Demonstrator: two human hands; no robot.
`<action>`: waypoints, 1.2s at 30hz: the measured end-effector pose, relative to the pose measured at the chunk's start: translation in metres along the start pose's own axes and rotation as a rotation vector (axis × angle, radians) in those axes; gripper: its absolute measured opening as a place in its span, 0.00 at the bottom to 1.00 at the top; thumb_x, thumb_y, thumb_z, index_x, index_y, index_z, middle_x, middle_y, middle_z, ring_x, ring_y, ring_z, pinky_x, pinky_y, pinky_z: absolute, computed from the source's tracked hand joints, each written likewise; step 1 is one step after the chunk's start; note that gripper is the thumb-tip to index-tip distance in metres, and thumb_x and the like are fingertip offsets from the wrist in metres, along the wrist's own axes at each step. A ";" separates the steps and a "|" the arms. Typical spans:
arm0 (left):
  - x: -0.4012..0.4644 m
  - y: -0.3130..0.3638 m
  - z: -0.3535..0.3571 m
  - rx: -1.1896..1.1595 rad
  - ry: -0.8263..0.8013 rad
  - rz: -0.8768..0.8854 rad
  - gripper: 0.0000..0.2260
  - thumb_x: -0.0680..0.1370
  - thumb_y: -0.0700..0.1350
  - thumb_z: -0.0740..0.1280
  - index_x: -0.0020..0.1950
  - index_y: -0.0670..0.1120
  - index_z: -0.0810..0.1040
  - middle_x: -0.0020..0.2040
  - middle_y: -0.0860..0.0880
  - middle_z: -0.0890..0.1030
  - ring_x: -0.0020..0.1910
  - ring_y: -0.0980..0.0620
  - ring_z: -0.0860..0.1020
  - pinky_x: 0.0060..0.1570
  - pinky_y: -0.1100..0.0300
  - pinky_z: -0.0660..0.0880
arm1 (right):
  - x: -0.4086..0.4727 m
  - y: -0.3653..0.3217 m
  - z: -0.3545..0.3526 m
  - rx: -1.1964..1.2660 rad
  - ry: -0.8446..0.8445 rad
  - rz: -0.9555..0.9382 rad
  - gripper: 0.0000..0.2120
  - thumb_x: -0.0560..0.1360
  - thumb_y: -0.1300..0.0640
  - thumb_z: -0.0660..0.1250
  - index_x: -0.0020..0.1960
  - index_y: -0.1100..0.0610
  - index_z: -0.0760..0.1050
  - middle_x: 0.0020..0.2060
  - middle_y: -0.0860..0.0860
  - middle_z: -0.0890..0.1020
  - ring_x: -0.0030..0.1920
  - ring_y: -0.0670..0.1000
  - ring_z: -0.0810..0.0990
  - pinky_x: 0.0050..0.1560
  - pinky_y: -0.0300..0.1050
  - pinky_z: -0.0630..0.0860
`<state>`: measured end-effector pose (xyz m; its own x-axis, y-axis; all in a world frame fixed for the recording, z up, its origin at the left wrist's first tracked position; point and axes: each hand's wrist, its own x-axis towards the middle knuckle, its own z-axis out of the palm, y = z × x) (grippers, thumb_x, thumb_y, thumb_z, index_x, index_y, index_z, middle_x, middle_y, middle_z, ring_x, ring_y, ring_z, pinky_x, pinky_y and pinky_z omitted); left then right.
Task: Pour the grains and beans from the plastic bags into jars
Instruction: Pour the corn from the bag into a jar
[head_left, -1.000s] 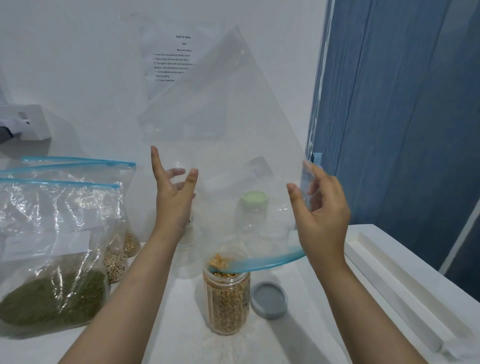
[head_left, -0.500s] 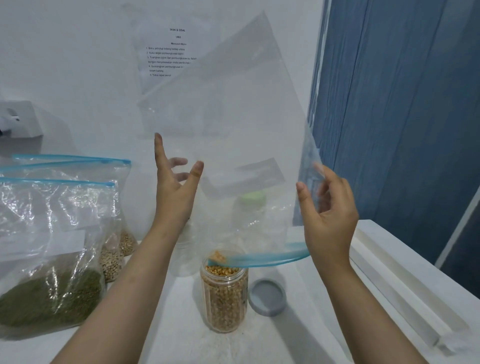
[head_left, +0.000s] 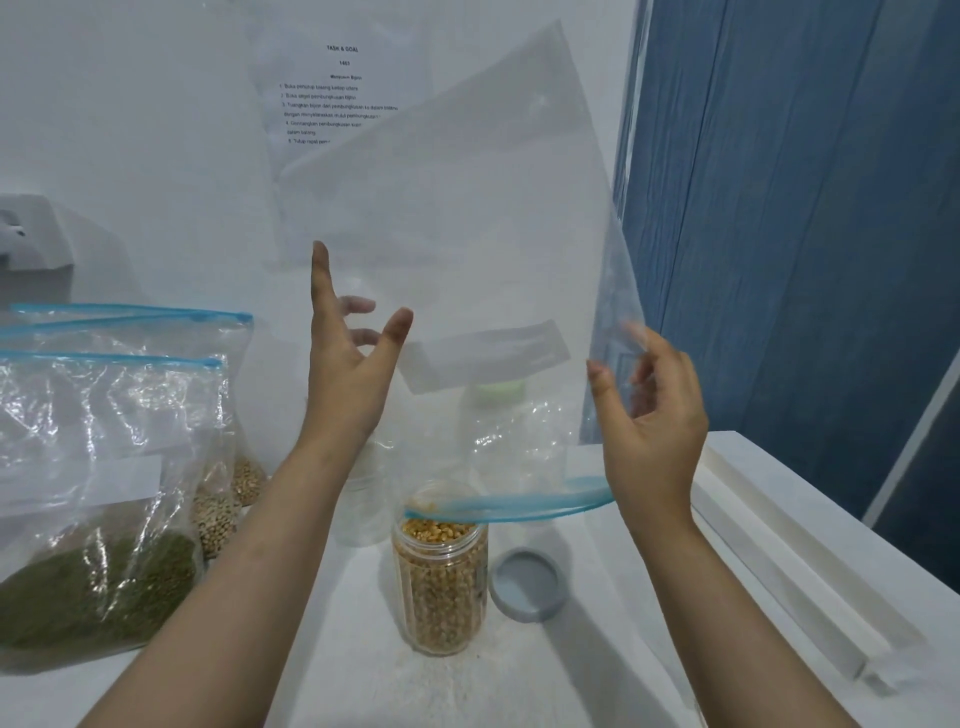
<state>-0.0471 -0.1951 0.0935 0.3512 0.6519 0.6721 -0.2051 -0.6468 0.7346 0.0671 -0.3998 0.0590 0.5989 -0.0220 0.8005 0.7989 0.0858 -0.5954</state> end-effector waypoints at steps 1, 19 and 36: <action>0.000 0.000 0.000 0.004 0.005 0.000 0.39 0.79 0.55 0.68 0.78 0.66 0.44 0.59 0.53 0.72 0.52 0.55 0.78 0.57 0.56 0.79 | 0.001 0.000 0.000 0.011 0.007 0.007 0.15 0.77 0.59 0.72 0.64 0.56 0.77 0.43 0.52 0.74 0.43 0.43 0.71 0.45 0.30 0.69; 0.002 -0.001 -0.005 0.059 0.001 -0.049 0.39 0.79 0.55 0.68 0.79 0.64 0.44 0.61 0.51 0.72 0.48 0.60 0.76 0.41 0.81 0.68 | 0.006 0.004 0.010 0.006 -0.048 -0.021 0.16 0.77 0.58 0.72 0.64 0.56 0.77 0.44 0.51 0.74 0.45 0.41 0.70 0.46 0.31 0.68; 0.006 -0.004 0.004 0.083 -0.049 -0.043 0.39 0.78 0.56 0.68 0.79 0.64 0.44 0.61 0.52 0.71 0.50 0.62 0.76 0.46 0.70 0.70 | 0.006 0.014 0.013 -0.033 -0.031 0.023 0.16 0.77 0.58 0.73 0.63 0.55 0.77 0.44 0.49 0.73 0.45 0.42 0.71 0.47 0.30 0.68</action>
<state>-0.0403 -0.1897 0.0941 0.4023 0.6608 0.6336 -0.1136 -0.6507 0.7508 0.0812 -0.3854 0.0570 0.6158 0.0108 0.7879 0.7864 0.0535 -0.6154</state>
